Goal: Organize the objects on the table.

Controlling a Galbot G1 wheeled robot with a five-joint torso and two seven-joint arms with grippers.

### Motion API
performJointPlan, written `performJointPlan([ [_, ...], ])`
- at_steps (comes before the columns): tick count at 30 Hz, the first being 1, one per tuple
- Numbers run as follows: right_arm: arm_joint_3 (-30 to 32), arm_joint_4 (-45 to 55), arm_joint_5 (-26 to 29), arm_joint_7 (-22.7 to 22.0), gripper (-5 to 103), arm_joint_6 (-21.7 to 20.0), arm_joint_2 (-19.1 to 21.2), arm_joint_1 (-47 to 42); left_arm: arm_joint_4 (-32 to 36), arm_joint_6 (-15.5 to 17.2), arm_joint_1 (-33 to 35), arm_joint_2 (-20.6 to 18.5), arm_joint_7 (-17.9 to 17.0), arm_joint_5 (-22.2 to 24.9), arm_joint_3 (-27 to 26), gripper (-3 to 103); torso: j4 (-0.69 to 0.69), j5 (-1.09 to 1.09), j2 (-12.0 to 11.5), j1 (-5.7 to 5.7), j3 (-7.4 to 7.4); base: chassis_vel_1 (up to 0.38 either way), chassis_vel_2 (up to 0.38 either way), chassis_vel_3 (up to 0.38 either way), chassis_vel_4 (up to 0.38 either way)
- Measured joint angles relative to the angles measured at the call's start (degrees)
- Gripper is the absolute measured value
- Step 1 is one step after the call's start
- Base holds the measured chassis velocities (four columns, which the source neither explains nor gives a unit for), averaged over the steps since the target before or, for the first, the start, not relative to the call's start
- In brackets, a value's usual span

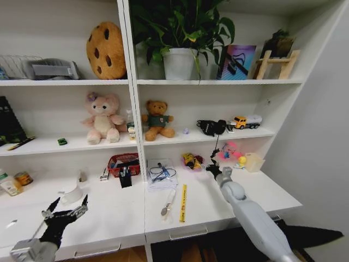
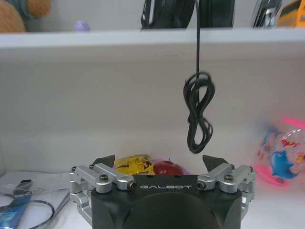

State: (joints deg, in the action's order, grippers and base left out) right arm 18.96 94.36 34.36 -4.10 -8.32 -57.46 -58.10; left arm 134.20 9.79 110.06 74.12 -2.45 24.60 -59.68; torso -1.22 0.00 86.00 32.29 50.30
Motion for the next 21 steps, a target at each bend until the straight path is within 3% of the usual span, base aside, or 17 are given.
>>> performJointPlan([
  [5, 7.0, 11.2, -0.8, -0.3, 100, 0.2, 1.2, -10.8, 0.0, 0.0, 0.0, 0.0, 0.0, 0.0, 0.0, 100, 0.00, 0.01, 0.0, 0.00, 0.00, 0.000, 0.000, 0.000, 0.000],
  [8, 13.0, 18.9, -3.6, 1.3, 100, 3.0, -0.3, -20.7, 0.0, 0.0, 0.0, 0.0, 0.0, 0.0, 0.0, 100, -0.02, 0.01, 0.0, 0.00, 0.00, 0.000, 0.000, 0.000, 0.000],
  [10, 13.5, 19.6, -3.9, 1.4, 100, 3.2, -0.7, -21.6, 0.0, 0.0, 0.0, 0.0, 0.0, 0.0, 0.0, 100, -0.01, 0.01, 0.0, 0.00, 0.00, 0.000, 0.000, 0.000, 0.000],
  [16, 18.4, 26.1, -8.8, 3.6, 100, 8.0, -9.5, -32.8, 0.0, 0.0, 0.0, 0.0, 0.0, 0.0, 0.0, 100, -0.01, 0.00, 0.0, 0.00, 0.00, 0.000, 0.000, 0.000, 0.000],
  [21, 20.1, 27.1, -11.1, 5.6, 100, 10.1, -12.8, -36.4, 0.0, 0.0, 0.0, 0.0, 0.0, 0.0, 0.0, 100, 0.02, 0.00, 0.0, 0.00, 0.00, 0.000, 0.000, 0.000, 0.000],
])
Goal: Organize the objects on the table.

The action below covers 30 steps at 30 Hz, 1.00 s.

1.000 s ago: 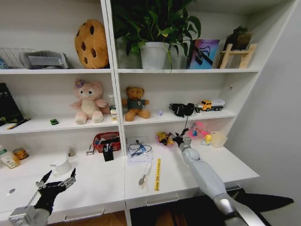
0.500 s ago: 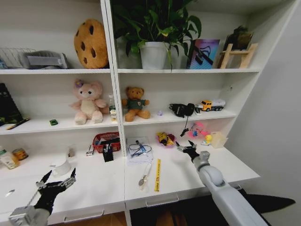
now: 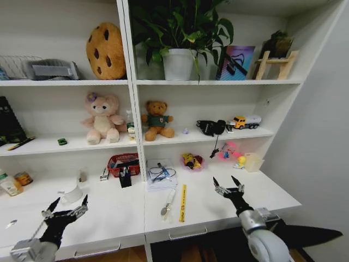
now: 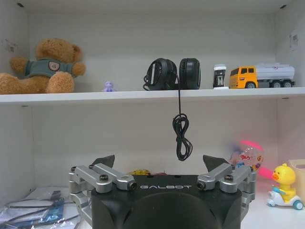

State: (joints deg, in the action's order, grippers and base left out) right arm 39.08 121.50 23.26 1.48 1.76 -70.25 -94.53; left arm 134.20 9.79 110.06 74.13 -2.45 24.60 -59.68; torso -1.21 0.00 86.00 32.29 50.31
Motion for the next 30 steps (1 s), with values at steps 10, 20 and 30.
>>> performJointPlan([
  [10, 1.8, 3.8, -5.3, 1.8, 100, 5.1, -4.9, -10.6, 0.0, 0.0, 0.0, 0.0, 0.0, 0.0, 0.0, 100, -0.03, 0.01, 0.0, 0.00, 0.00, 0.000, 0.000, 0.000, 0.000],
  [20, 1.7, 3.8, -5.5, 1.8, 100, 5.3, -4.9, -10.6, 0.0, 0.0, 0.0, 0.0, 0.0, 0.0, 0.0, 100, -0.01, 0.00, 0.0, 0.01, 0.01, 0.000, 0.000, 0.000, 0.000],
  [30, 1.6, 3.6, -5.4, 1.8, 100, 5.2, -4.8, -10.4, 0.0, 0.0, 0.0, 0.0, 0.0, 0.0, 0.0, 100, -0.01, 0.00, 0.0, 0.01, 0.01, 0.000, 0.000, 0.000, 0.000],
])
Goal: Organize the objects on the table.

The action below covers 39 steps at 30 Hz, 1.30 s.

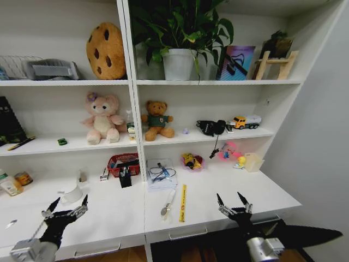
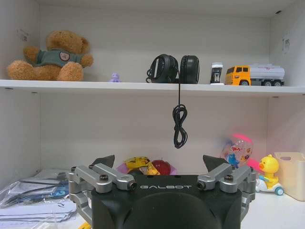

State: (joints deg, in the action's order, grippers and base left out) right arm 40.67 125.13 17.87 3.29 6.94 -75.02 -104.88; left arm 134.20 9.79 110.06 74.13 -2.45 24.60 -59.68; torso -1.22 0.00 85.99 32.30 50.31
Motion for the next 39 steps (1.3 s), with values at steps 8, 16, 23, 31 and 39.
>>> performJointPlan([
  [8, 0.0, -0.1, 0.1, 0.0, 100, -0.1, 0.0, 0.1, 0.0, 0.0, 0.0, 0.0, 0.0, 0.0, 0.0, 100, 0.00, 0.00, 0.0, 0.00, 0.00, 0.025, 0.025, -0.019, -0.027],
  [16, -0.1, -0.1, 0.1, -0.1, 100, -0.1, 0.1, 0.1, 0.0, 0.0, 0.0, 0.0, 0.0, 0.0, 0.0, 100, -0.02, 0.01, 0.0, 0.01, 0.00, 0.159, 0.145, -0.143, -0.158],
  [23, -0.1, -0.1, 0.1, -0.1, 100, -0.2, 0.1, 0.2, 0.0, 0.0, 0.0, 0.0, 0.0, 0.0, 0.0, 100, 0.01, -0.02, 0.0, 0.01, 0.00, 0.253, 0.241, -0.246, -0.242],
  [31, -0.1, -0.1, 0.1, -0.1, 100, -0.2, 0.1, 0.1, 0.0, 0.0, 0.0, 0.0, 0.0, 0.0, 0.0, 100, 0.00, 0.01, 0.0, 0.00, -0.01, 0.239, 0.250, -0.222, -0.244],
  [39, -0.1, -0.2, 0.1, -0.1, 100, -0.2, 0.1, 0.2, 0.0, 0.0, 0.0, 0.0, 0.0, 0.0, 0.0, 100, 0.00, -0.03, 0.0, 0.00, 0.00, 0.071, 0.116, -0.069, -0.114],
])
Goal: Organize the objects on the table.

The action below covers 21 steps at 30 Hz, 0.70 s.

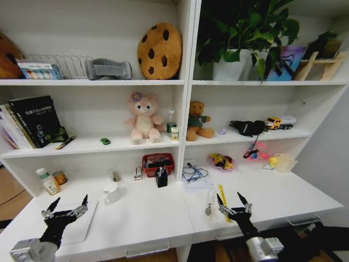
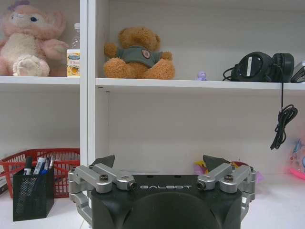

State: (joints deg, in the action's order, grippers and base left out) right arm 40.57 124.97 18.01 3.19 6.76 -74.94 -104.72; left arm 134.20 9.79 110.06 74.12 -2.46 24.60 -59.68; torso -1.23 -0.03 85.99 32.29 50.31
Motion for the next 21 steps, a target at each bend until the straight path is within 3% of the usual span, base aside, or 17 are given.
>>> performJointPlan([
  [6, 0.0, 0.0, 0.0, 0.0, 100, 0.0, 0.0, 0.0, 0.0, 0.0, 0.0, 0.0, 0.0, 0.0, 0.0, 100, 0.01, 0.02, 0.0, 0.00, 0.01, 0.121, 0.169, -0.119, -0.165],
  [10, 0.0, 0.0, 0.0, 0.0, 100, 0.0, 0.0, 0.0, 0.0, 0.0, 0.0, 0.0, 0.0, 0.0, 0.0, 100, -0.01, 0.05, 0.0, 0.00, 0.00, 0.227, 0.311, -0.232, -0.295],
  [12, 0.0, 0.0, 0.0, 0.0, 100, 0.0, 0.0, 0.0, 0.0, 0.0, 0.0, 0.0, 0.0, 0.0, 0.0, 100, 0.05, -0.01, 0.0, 0.00, 0.01, 0.266, 0.333, -0.269, -0.330],
  [15, 0.0, 0.0, 0.0, 0.0, 100, 0.0, 0.0, 0.0, 0.0, 0.0, 0.0, 0.0, 0.0, 0.0, 0.0, 100, -0.01, 0.09, 0.0, 0.00, -0.01, 0.262, 0.389, -0.253, -0.351],
  [17, 0.0, 0.0, 0.0, 0.0, 100, 0.0, 0.0, 0.0, 0.0, 0.0, 0.0, 0.0, 0.0, 0.0, 0.0, 100, 0.00, -0.03, 0.0, -0.01, 0.00, 0.259, 0.407, -0.276, -0.382],
  [18, 0.0, 0.0, 0.0, 0.0, 100, 0.0, 0.0, 0.0, 0.0, 0.0, 0.0, 0.0, 0.0, 0.0, 0.0, 100, 0.01, 0.09, 0.0, 0.00, 0.00, 0.231, 0.409, -0.182, -0.352],
  [21, 0.0, 0.0, 0.0, 0.0, 100, 0.0, 0.0, 0.0, 0.0, 0.0, 0.0, 0.0, 0.0, 0.0, 0.0, 100, -0.02, 0.04, 0.0, 0.00, 0.00, 0.152, 0.270, -0.098, -0.263],
])
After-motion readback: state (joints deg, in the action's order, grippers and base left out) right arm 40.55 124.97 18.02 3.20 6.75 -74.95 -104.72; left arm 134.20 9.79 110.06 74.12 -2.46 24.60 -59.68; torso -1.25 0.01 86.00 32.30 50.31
